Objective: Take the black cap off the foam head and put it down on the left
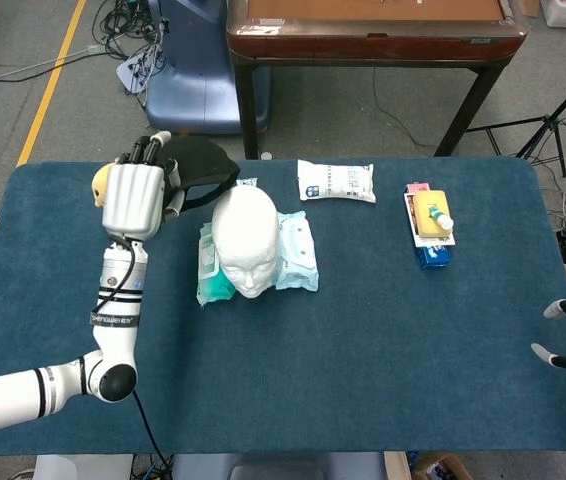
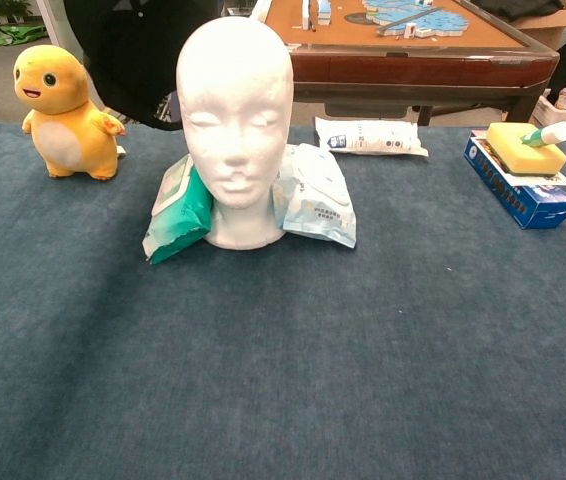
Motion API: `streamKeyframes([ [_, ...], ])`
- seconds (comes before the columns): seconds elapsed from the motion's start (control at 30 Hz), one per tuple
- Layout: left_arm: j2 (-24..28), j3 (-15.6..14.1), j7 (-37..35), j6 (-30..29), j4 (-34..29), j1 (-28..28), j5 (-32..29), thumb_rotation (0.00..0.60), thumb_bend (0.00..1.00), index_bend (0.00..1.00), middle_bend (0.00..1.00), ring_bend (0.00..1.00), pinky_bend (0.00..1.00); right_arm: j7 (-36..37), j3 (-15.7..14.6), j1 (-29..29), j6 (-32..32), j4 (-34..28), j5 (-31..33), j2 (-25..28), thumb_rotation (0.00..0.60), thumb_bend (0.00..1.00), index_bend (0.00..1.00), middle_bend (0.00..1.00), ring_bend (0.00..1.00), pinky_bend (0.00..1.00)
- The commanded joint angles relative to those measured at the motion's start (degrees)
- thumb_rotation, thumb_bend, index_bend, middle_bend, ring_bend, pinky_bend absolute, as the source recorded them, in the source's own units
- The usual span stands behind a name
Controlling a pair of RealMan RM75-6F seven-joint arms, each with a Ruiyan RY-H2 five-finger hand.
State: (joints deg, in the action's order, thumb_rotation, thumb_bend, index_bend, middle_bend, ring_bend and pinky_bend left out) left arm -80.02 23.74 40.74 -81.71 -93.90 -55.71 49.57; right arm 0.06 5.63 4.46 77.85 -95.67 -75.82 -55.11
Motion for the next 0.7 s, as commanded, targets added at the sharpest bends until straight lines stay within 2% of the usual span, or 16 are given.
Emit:
streamKeyframes([
  [0.03, 0.80, -0.71, -0.52, -0.83, 0.17, 1.40, 0.90, 0.600, 0.34, 0.62, 0.19, 0.17, 0.40, -0.15, -0.01, 0.04, -0.04, -0.04, 0.06, -0.05, 0.600, 0.08, 0.45, 0.45, 0.36, 0.55],
  [0.4, 5.42, -4.70, -5.75, -5.42, -1.60, 9.85, 7.18, 0.600, 0.34, 0.62, 0.19, 0.17, 0.40, -1.05, 0.03, 0.04, 0.17, -0.27, 0.47, -0.31, 0.600, 0.08, 0.45, 0.45, 0.36, 0.55],
  [0.7, 9.54, -9.49, -12.42, -10.94, -4.83, 18.16, 17.09, 0.600, 0.34, 0.62, 0.19, 0.17, 0.40, -2.27, 0.15, 0.24, 0.03, -0.43, 1.14, -0.65, 0.600, 0.08, 0.45, 0.45, 0.36, 0.55],
])
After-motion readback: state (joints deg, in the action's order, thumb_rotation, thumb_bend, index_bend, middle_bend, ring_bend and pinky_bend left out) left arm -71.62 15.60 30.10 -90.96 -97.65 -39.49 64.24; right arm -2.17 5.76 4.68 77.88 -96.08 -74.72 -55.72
